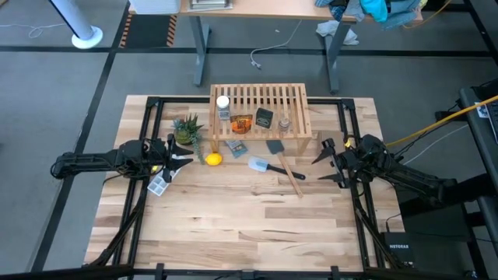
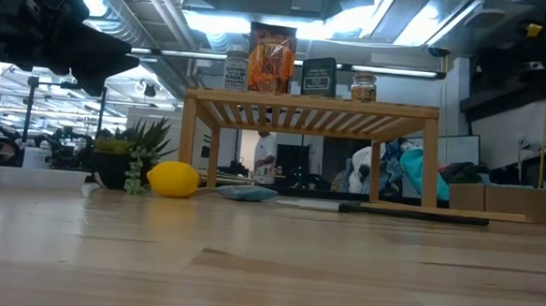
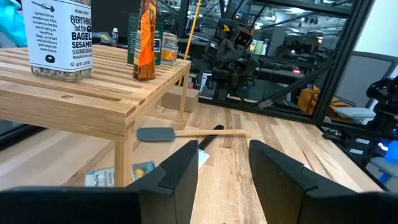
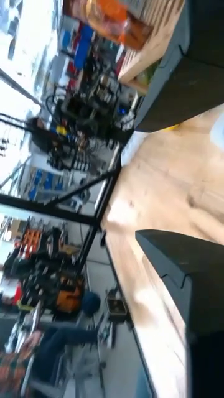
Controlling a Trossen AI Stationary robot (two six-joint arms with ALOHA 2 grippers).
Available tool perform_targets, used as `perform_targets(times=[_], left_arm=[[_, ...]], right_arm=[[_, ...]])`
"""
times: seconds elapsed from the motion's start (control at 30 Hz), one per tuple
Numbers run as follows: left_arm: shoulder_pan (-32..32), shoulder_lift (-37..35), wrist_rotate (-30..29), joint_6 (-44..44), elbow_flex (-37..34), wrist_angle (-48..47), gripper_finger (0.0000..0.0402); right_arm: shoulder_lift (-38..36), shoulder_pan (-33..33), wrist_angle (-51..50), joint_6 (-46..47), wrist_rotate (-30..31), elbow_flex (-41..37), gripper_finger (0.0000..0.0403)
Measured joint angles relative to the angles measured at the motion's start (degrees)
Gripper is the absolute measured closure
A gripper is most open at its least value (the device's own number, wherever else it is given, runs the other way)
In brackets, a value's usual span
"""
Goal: Shelf spices
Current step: Return to Home Position
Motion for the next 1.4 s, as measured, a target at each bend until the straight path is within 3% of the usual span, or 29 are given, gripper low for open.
perform_targets(times=[0.13,0.43,0.57,0.73,1.07,1.4], left_arm=[[0.0,0.0,0.0,0.0,0.0,0.0,0.0265],[0.0,0.0,0.0,0.0,0.0,0.0,0.0265],[0.0,0.0,0.0,0.0,0.0,0.0,0.0265],[0.0,0.0,0.0,0.0,0.0,0.0,0.0265],[0.0,0.0,0.0,0.0,0.0,0.0,0.0265],[0.0,0.0,0.0,0.0,0.0,0.0,0.0265]], right_arm=[[0.0,0.0,0.2,1.3,3.6,0.4,0.0126],[0.0,0.1,-0.7,1.5,23.5,1.1,0.0126],[0.0,1.1,-1.3,1.6,28.4,1.1,0.0126],[-0.1,6.3,-1.1,1.6,34.7,1.2,0.0126],[-0.1,18.5,-0.9,1.6,53.0,1.3,0.0126],[-0.1,20.7,-1.0,1.6,52.1,0.9,0.0126]])
